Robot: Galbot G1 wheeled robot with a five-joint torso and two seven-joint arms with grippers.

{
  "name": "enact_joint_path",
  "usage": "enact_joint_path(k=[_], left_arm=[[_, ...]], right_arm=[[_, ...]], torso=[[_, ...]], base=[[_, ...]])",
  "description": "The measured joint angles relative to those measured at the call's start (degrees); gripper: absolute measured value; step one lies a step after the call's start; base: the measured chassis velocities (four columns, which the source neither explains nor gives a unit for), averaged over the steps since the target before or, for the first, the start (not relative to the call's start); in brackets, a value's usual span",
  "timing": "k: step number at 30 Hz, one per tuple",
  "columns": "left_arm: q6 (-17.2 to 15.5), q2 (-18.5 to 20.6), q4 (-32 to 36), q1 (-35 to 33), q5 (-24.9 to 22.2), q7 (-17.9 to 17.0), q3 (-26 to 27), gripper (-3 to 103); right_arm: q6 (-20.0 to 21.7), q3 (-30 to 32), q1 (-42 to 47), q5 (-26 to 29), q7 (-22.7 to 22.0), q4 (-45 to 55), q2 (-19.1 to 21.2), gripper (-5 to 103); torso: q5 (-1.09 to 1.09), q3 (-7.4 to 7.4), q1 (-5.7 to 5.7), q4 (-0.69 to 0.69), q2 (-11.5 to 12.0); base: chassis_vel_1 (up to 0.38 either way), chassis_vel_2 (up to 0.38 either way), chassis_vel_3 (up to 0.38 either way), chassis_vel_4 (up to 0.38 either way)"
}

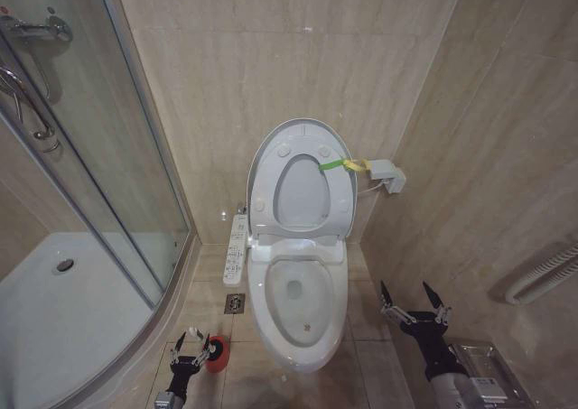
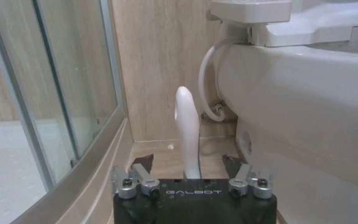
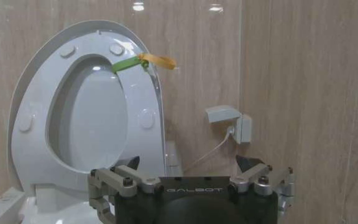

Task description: Open the toilet lid, clean the toilet bowl with a toilet brush, close the toilet lid, and flush.

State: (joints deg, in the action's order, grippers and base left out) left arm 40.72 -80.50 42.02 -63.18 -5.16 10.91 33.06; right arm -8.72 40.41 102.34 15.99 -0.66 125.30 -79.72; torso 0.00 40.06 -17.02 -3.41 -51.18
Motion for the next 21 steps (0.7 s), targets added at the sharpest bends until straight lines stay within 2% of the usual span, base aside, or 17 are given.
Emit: enact_joint_path(k=[4,5,11,12,19,20,21], left_arm=[[-0.26,0.08,-0.09,0.07,-0.03,-0.17,0.03,84],[-0.30,0.09,-0.10,0.10,-0.04,-0.19,0.04,63],[-0.54,0.41,-0.13,0.35,-0.11,-0.20,0.06,63],[-0.63,0.52,-0.17,0.45,-0.11,-0.17,0.07,55],[-0.78,0.96,-1.13,1.76,-0.05,0.19,0.03,55],[-0.80,0.92,-1.28,1.98,-0.02,0.23,-0.01,60],[-0.80,0.92,-1.28,1.98,-0.02,0.23,-0.01,60]], right_arm=[[0.00,0.00,0.00,0.00,0.00,0.00,0.00,100],[0.00,0.00,0.00,0.00,0.00,0.00,0.00,100],[0.00,0.00,0.00,0.00,0.00,0.00,0.00,100],[0.00,0.00,0.00,0.00,0.00,0.00,0.00,100],[0.00,0.00,0.00,0.00,0.00,0.00,0.00,100],[0.00,0.00,0.00,0.00,0.00,0.00,0.00,100],[0.00,0.00,0.00,0.00,0.00,0.00,0.00,100]], torso=[[0.00,0.00,0.00,0.00,0.00],[0.00,0.00,0.00,0.01,0.00],[0.00,-0.01,0.00,0.00,0.00],[0.00,-0.01,0.00,0.01,0.00],[0.00,-0.01,-0.01,0.00,0.00],[0.00,-0.01,-0.01,0.00,0.00],[0.00,-0.01,-0.01,0.00,0.00]], base=[[0.000,0.000,0.000,0.000],[0.000,0.000,0.000,0.000],[0.000,0.000,0.000,0.000],[0.000,0.000,0.000,0.000],[0.000,0.000,0.000,0.000],[0.000,0.000,0.000,0.000],[0.000,0.000,0.000,0.000]])
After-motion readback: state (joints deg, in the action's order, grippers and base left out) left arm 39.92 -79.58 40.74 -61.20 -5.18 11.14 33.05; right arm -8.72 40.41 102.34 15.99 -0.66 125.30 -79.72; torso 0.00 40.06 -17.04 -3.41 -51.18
